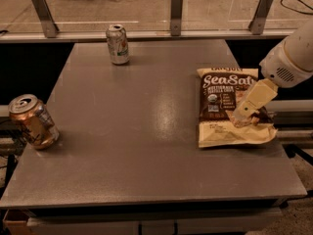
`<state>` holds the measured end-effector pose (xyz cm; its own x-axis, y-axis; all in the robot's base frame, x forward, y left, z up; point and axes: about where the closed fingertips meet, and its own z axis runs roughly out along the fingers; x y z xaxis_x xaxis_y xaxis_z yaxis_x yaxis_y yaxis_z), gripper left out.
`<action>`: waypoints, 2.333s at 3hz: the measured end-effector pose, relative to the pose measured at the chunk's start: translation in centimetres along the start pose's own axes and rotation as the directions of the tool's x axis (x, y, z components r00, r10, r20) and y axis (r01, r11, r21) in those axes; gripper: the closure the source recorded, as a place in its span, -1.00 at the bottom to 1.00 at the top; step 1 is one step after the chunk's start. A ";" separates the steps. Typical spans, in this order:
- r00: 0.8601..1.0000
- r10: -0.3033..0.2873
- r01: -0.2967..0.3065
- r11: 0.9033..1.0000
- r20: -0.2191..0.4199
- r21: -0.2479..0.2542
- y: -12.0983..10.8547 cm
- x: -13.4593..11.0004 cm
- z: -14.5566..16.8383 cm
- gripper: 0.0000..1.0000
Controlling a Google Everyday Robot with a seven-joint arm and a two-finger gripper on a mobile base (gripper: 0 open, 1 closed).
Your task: Move brown chip bag near 7up can
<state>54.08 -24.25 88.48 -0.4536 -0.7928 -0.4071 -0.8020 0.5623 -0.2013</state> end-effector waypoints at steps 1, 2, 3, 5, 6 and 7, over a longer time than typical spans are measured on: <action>0.997 0.075 -0.075 0.997 0.007 -0.017 0.0 0.1 1.5 -0.65; 0.993 0.112 -0.111 0.993 0.023 -0.027 0.1 -0.3 2.2 -0.19; 0.991 0.131 -0.130 0.991 0.038 -0.033 0.1 -0.8 2.2 0.28; 0.987 0.073 -0.076 0.997 0.140 0.013 0.1 -3.9 -1.5 1.00; 0.983 0.045 -0.052 0.998 0.176 0.039 0.0 -5.0 -2.9 1.00; 0.984 0.046 -0.053 0.998 0.174 0.037 0.2 -5.0 -2.8 1.00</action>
Offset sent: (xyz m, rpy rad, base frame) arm 0.0151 0.0115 -0.0238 0.1166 0.0395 -0.1196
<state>55.08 -20.81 92.94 -0.4152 -0.7131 -0.5649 -0.7621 0.6118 -0.2122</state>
